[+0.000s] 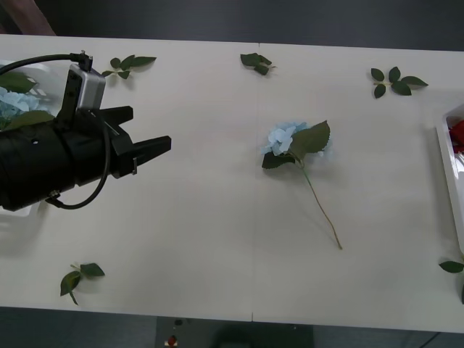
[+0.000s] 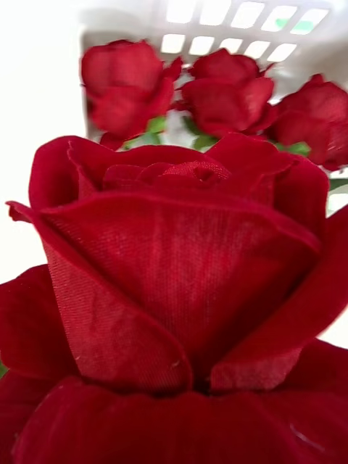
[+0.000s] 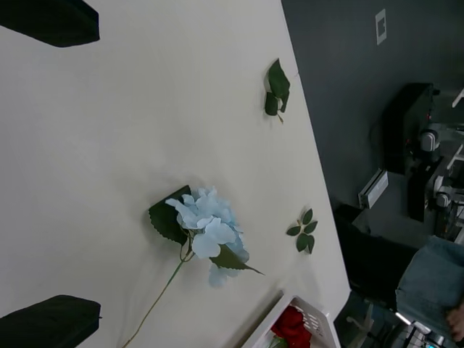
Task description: Put the red flowers into the right box and the blue flowers into the left box
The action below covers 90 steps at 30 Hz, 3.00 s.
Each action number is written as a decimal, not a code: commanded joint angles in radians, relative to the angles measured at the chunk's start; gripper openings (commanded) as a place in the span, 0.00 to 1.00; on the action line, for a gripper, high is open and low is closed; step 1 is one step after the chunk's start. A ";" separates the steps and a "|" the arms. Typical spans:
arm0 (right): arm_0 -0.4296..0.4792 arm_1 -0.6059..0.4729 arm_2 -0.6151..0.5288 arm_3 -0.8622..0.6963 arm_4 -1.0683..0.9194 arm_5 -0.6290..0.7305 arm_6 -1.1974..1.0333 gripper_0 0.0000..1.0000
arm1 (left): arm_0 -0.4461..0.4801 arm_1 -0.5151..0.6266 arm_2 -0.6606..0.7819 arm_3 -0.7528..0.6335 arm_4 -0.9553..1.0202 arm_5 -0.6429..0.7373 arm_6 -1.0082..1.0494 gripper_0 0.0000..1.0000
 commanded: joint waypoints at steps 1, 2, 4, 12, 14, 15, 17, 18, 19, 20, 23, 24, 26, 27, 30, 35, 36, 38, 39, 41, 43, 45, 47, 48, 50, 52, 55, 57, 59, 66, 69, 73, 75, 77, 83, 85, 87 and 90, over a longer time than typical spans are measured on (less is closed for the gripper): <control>-0.022 -0.054 0.019 0.069 0.000 -0.073 0.059 0.00 | -0.008 0.020 -0.009 -0.009 0.016 -0.005 -0.030 1.00; -0.022 -0.060 0.028 0.084 0.003 -0.102 0.065 0.00 | -0.008 0.023 -0.008 -0.009 0.016 -0.005 -0.032 1.00; -0.023 -0.066 0.043 0.104 0.006 -0.143 0.069 0.00 | -0.008 0.023 -0.008 -0.009 0.017 -0.005 -0.030 1.00; -0.039 -0.092 0.112 0.230 0.017 -0.330 0.080 0.00 | 0.035 0.023 -0.008 -0.009 0.069 -0.025 -0.041 1.00; -0.048 -0.094 0.114 0.245 0.020 -0.346 0.085 0.00 | 0.052 0.023 -0.008 -0.010 0.099 -0.027 -0.047 1.00; -0.048 -0.094 0.114 0.250 0.021 -0.355 0.086 0.00 | 0.055 0.023 -0.008 -0.009 0.102 -0.025 -0.048 1.00; -0.048 -0.094 0.126 0.275 0.023 -0.393 0.095 0.00 | 0.066 0.026 -0.017 -0.009 0.117 -0.027 -0.056 1.00; -0.046 -0.095 0.131 0.284 0.023 -0.405 0.099 0.00 | 0.066 0.031 -0.019 -0.009 0.120 -0.027 -0.056 1.00; -0.048 -0.095 0.142 0.301 0.023 -0.430 0.102 0.00 | 0.068 0.043 -0.022 -0.009 0.125 -0.028 -0.059 1.00; -0.046 -0.095 0.154 0.333 0.021 -0.473 0.106 0.00 | 0.068 0.058 -0.028 -0.010 0.129 -0.030 -0.061 1.00; -0.048 -0.097 0.192 0.399 0.020 -0.573 0.114 0.00 | 0.077 0.093 -0.040 -0.010 0.137 -0.050 -0.064 1.00; -0.048 -0.098 0.209 0.425 0.023 -0.614 0.115 0.00 | 0.084 0.112 -0.052 -0.010 0.142 -0.068 -0.067 1.00; -0.048 -0.103 0.229 0.457 0.023 -0.657 0.117 0.00 | 0.097 0.138 -0.071 -0.010 0.149 -0.105 -0.068 1.00; -0.049 -0.103 0.232 0.468 0.021 -0.668 0.117 0.00 | 0.103 0.152 -0.083 -0.009 0.155 -0.128 -0.068 1.00; -0.054 -0.103 0.234 0.474 0.023 -0.671 0.119 0.15 | 0.114 0.202 -0.120 -0.009 0.165 -0.189 -0.070 1.00; -0.052 -0.111 0.235 0.476 0.018 -0.671 0.126 1.00 | 0.115 0.268 -0.137 -0.010 0.192 -0.206 -0.070 1.00; -0.054 -0.112 0.235 0.474 0.015 -0.669 0.128 1.00 | 0.117 0.278 -0.137 -0.010 0.201 -0.206 -0.071 1.00; -0.066 -0.118 0.238 0.471 0.008 -0.640 0.132 1.00 | 0.124 0.307 -0.137 -0.010 0.232 -0.212 -0.076 1.00; -0.072 -0.120 0.237 0.468 0.006 -0.626 0.132 1.00 | 0.127 0.314 -0.137 -0.010 0.240 -0.214 -0.078 1.00; -0.097 -0.126 0.231 0.448 -0.003 -0.553 0.135 1.00 | 0.138 0.334 -0.137 -0.015 0.257 -0.218 -0.084 1.00; -0.115 -0.129 0.223 0.416 -0.011 -0.479 0.137 1.00 | 0.147 0.345 -0.137 -0.018 0.266 -0.220 -0.088 1.00; -0.138 -0.127 0.218 0.371 -0.025 -0.393 0.140 1.00 | 0.160 0.357 -0.137 -0.027 0.275 -0.220 -0.093 1.00; -0.154 -0.127 0.218 0.328 -0.063 -0.317 0.140 1.00 | 0.173 0.368 -0.137 -0.035 0.284 -0.228 -0.096 1.00; -0.160 -0.126 0.221 0.308 -0.094 -0.278 0.137 1.00 | 0.183 0.368 -0.137 -0.038 0.292 -0.232 -0.097 1.00; -0.175 -0.118 0.229 0.276 -0.155 -0.215 0.134 1.00 | 0.198 0.368 -0.137 -0.048 0.306 -0.237 -0.105 1.00; -0.190 -0.114 0.238 0.264 -0.226 -0.166 0.129 1.00 | 0.215 0.368 -0.137 -0.062 0.310 -0.244 -0.111 1.00; -0.213 -0.097 0.270 0.264 -0.348 -0.116 0.114 1.00 | 0.241 0.368 -0.135 -0.084 0.316 -0.263 -0.124 1.00; -0.224 -0.088 0.301 0.264 -0.404 -0.100 0.102 1.00 | 0.250 0.368 -0.134 -0.099 0.318 -0.290 -0.134 1.00; -0.232 -0.080 0.326 0.262 -0.430 -0.094 0.095 1.00 | 0.252 0.368 -0.135 -0.105 0.319 -0.307 -0.142 1.00; -0.241 -0.015 0.454 0.152 -0.420 -0.093 -0.069 1.00 | 0.252 0.379 -0.135 -0.116 0.353 -0.370 -0.176 1.00; -0.241 0.021 0.517 0.075 -0.359 -0.093 -0.156 1.00 | 0.252 0.391 -0.127 -0.116 0.401 -0.375 -0.193 1.00; -0.241 0.063 0.588 0.011 -0.295 -0.093 -0.253 1.00 | 0.249 0.390 -0.121 -0.114 0.482 -0.375 -0.257 1.00; -0.241 0.086 0.632 -0.011 -0.261 -0.097 -0.303 1.00 | 0.249 0.393 -0.118 -0.114 0.511 -0.375 -0.275 1.00; -0.241 0.097 0.665 -0.020 -0.239 -0.103 -0.332 1.00 | 0.249 0.396 -0.118 -0.114 0.522 -0.375 -0.280 1.00; -0.241 0.110 0.806 -0.040 -0.170 -0.157 -0.457 1.00 | 0.249 0.399 -0.112 -0.114 0.542 -0.375 -0.297 1.00; -0.241 0.112 0.856 -0.041 -0.147 -0.183 -0.500 1.00 | 0.249 0.400 -0.112 -0.114 0.543 -0.375 -0.298 1.00; -0.241 0.118 0.899 -0.043 -0.121 -0.208 -0.533 1.00 | 0.249 0.399 -0.112 -0.114 0.550 -0.375 -0.301 1.00; -0.241 0.124 0.950 -0.043 -0.097 -0.231 -0.572 1.00 | 0.249 0.399 -0.112 -0.114 0.554 -0.375 -0.305 1.00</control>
